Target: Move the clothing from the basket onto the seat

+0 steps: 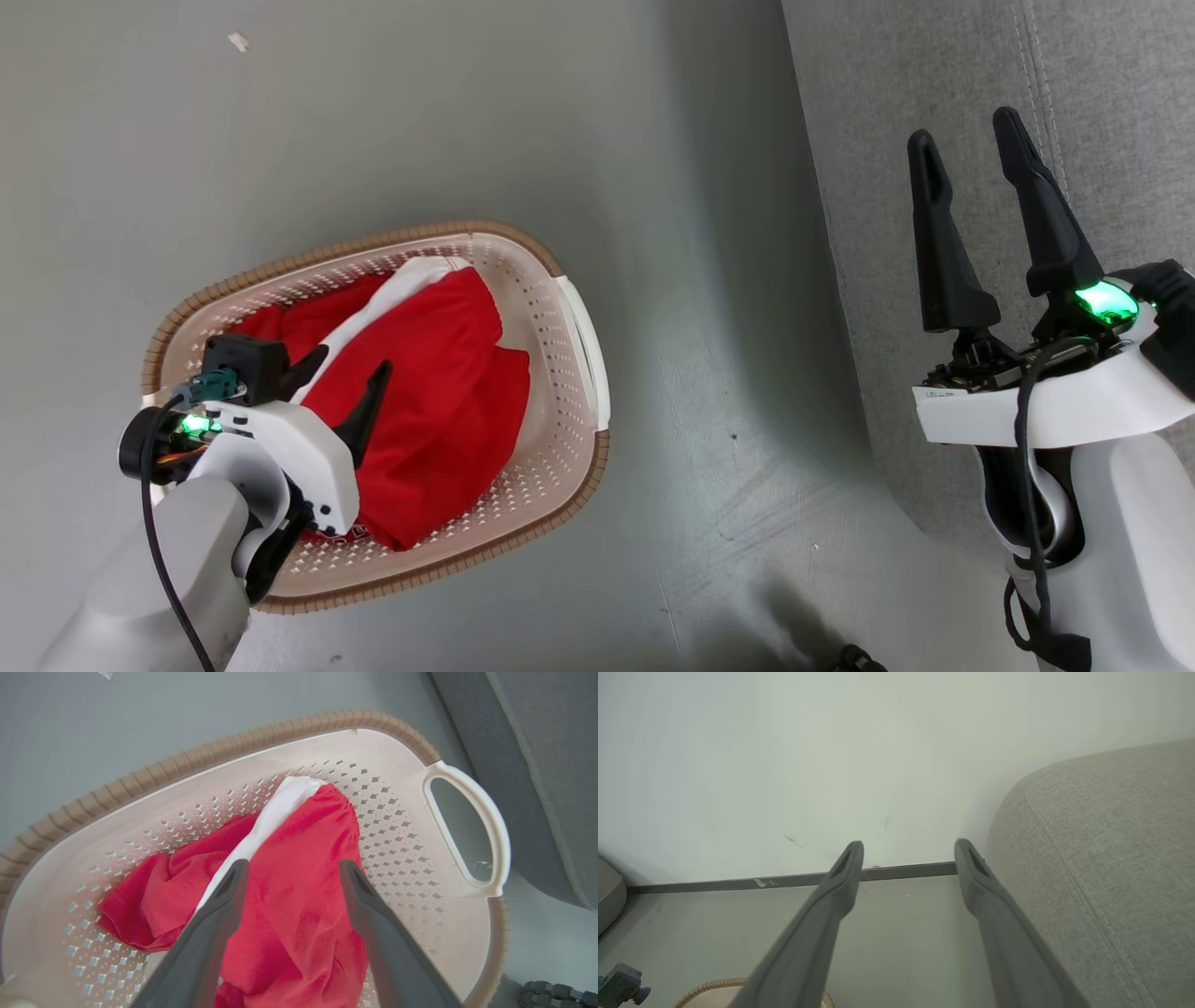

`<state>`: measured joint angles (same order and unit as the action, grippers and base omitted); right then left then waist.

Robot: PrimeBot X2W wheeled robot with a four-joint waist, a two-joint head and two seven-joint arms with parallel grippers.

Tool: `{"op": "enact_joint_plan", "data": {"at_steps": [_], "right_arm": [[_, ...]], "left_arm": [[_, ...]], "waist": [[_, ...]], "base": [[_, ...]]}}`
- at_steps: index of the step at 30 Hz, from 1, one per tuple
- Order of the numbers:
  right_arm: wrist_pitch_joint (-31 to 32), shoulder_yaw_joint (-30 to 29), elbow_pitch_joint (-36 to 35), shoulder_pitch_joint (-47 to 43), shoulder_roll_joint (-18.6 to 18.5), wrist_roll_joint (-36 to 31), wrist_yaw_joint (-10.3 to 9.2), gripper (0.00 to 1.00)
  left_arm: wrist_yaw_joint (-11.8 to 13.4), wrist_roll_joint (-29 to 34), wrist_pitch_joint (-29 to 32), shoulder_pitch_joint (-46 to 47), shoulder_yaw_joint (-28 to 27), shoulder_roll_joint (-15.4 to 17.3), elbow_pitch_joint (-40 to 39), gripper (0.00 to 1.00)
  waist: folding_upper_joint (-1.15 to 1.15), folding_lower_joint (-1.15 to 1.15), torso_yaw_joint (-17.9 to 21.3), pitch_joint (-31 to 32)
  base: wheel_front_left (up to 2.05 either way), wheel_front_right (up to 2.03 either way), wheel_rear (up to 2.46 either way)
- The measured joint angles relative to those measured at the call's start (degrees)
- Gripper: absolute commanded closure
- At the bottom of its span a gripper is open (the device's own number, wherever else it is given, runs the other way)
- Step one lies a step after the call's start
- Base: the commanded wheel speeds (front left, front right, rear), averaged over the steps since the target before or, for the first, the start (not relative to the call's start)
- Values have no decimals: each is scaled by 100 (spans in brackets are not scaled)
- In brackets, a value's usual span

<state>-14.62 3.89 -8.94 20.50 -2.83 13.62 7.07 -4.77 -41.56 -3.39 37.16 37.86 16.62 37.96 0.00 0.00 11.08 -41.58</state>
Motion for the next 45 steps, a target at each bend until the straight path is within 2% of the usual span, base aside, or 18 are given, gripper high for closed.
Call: {"op": "enact_joint_plan", "data": {"at_steps": [19,25,33,38,39,40,41,42,45], "right_arm": [[0,187,-135,236,1,343,0,0],[0,250,-144,376,2,470,0,0],[0,310,-156,464,4,587,0,0],[0,367,-153,549,7,657,0,0],[0,382,-155,608,7,658,0,0],[0,399,-153,662,8,664,0,0],[0,399,-155,701,9,665,0,0],[0,393,-155,710,9,665,0,0],[0,374,-146,705,10,664,0,0]], "left_arm": [[-100,36,190,492,51,-4,860,0],[-101,94,445,732,130,-9,1141,0],[34,377,639,1010,260,147,1516,0],[32,521,821,1081,434,156,1671,0],[31,549,861,1081,460,154,1697,5],[30,548,888,1081,469,152,1719,56],[26,549,888,1089,480,145,1742,87],[4,549,896,1098,506,133,1767,100],[-24,537,943,1131,517,77,1812,100]], "waist": [[0,0,354,-641],[0,0,483,-825],[0,0,658,-1026],[0,0,753,-1117],[0,0,769,-1131],[0,0,784,-1143],[0,0,796,-1152],[0,0,800,-1156],[0,0,795,-1146]], "base": [[0,0,0],[0,0,0],[0,0,0],[0,0,0],[0,0,0],[0,0,0],[0,0,0],[0,0,0],[0,0,0]]}}
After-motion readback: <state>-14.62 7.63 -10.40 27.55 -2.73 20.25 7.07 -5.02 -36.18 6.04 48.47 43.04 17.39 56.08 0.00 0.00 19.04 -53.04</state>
